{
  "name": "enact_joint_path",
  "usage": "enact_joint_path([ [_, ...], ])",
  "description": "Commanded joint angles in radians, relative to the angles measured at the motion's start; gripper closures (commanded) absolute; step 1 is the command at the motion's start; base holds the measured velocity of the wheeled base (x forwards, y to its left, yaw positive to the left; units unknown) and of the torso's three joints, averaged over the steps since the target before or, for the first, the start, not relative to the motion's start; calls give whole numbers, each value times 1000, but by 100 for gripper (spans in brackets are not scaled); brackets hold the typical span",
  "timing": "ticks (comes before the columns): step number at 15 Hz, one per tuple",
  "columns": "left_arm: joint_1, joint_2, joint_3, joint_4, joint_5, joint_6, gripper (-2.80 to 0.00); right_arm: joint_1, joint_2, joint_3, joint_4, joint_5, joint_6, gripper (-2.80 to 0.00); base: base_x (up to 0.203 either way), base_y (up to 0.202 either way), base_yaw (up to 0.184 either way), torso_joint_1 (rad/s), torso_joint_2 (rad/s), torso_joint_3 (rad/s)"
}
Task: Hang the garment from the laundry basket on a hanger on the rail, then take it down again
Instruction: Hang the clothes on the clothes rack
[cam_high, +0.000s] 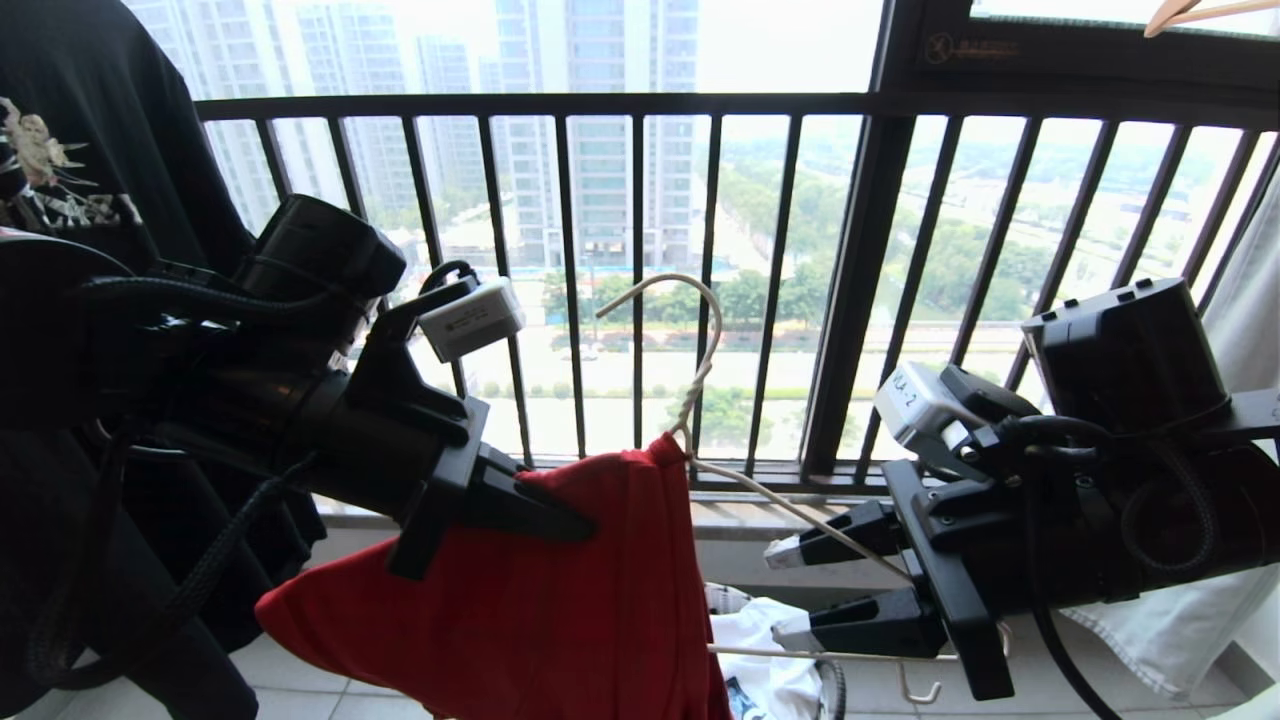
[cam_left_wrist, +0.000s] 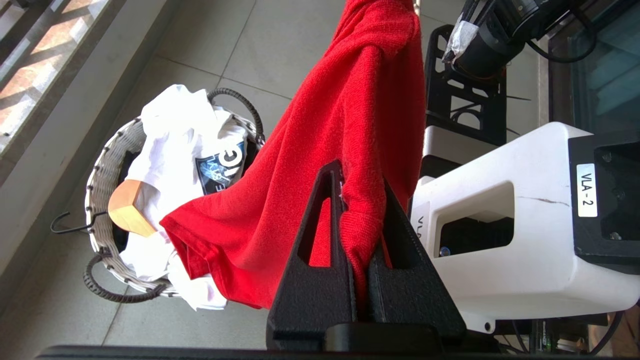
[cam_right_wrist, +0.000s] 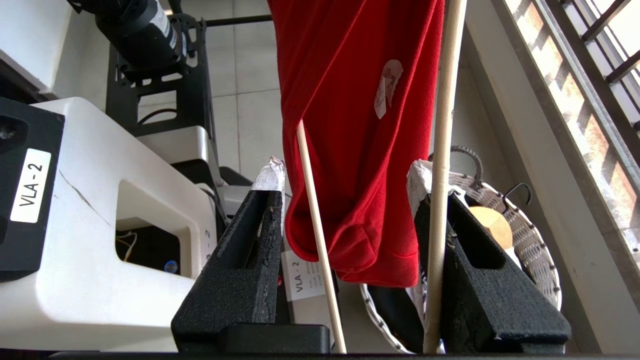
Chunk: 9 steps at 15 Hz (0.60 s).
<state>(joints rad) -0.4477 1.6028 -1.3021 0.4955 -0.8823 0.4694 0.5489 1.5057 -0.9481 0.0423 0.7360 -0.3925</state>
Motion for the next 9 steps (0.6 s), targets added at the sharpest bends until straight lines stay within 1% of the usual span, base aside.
enact_joint_path([
  [1,0,3,0,1,-4,3,0,-10,2,0,2,2,-2,-280,0,0,0,0,0,0],
  [3,0,5,-2,1,-3,3,0,-32,-4,0,2,3,3,-280,0,0,0,0,0,0],
  [6,0,0,-5,1,-1,-3,0,-77,-32,3,2,4,89,-280,0,0,0,0,0,0],
  [9,2,-5,-13,1,-3,-11,0,-146,-72,8,3,6,143,-280,0,0,0,0,0,0],
])
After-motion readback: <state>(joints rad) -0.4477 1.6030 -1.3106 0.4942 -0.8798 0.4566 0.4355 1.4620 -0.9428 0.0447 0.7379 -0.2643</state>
